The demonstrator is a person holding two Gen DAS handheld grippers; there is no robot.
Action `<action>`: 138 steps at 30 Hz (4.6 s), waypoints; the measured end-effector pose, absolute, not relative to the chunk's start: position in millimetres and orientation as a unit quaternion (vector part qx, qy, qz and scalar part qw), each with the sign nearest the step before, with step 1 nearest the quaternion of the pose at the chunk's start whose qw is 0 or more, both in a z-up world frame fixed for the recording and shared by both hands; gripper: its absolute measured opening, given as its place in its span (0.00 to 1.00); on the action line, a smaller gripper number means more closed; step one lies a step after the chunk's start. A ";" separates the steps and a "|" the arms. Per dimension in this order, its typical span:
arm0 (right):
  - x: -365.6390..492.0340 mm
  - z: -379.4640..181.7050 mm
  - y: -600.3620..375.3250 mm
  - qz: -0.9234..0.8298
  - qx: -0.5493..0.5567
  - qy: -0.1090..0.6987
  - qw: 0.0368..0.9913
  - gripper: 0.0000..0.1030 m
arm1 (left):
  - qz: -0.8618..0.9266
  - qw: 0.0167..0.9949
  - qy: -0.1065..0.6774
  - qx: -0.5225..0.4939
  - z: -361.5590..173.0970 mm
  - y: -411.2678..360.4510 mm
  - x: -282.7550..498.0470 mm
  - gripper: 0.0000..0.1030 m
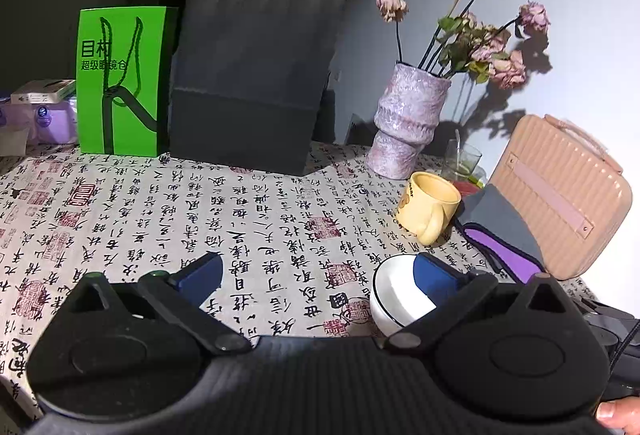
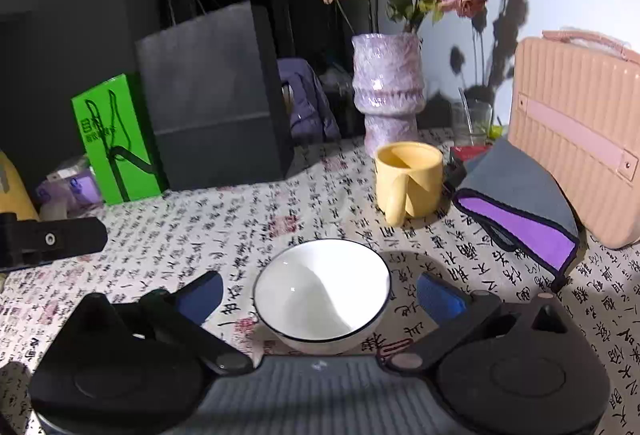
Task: Organize plates and bowls
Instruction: 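Close both tools on the rim of the second white bowl, then lift the held white bowl with both tools off the table, then carry the held white bowl with both tools toward the nested blue bowl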
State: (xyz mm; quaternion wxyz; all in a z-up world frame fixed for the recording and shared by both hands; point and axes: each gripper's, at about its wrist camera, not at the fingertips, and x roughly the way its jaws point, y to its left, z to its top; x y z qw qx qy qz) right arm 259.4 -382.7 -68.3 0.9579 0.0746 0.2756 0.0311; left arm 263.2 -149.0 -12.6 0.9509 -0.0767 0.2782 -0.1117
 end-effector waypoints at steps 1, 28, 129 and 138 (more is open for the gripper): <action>263.0 -69.6 -384.1 0.027 0.076 0.281 0.956 1.00 | -0.111 0.950 0.283 -0.075 -13.3 -152.1 267.1 1.00; 326.2 -133.0 -427.5 -0.011 0.174 0.334 0.926 0.67 | -0.069 0.922 0.380 -0.016 -71.7 -219.2 349.9 1.00; 305.9 -128.9 -430.3 0.050 0.236 0.308 0.920 0.10 | -0.080 0.927 0.366 0.017 -63.1 -258.5 315.5 0.08; 291.7 -116.9 -417.0 0.054 0.230 0.299 0.925 0.10 | -0.079 0.931 0.356 0.008 -52.9 -243.0 299.9 0.09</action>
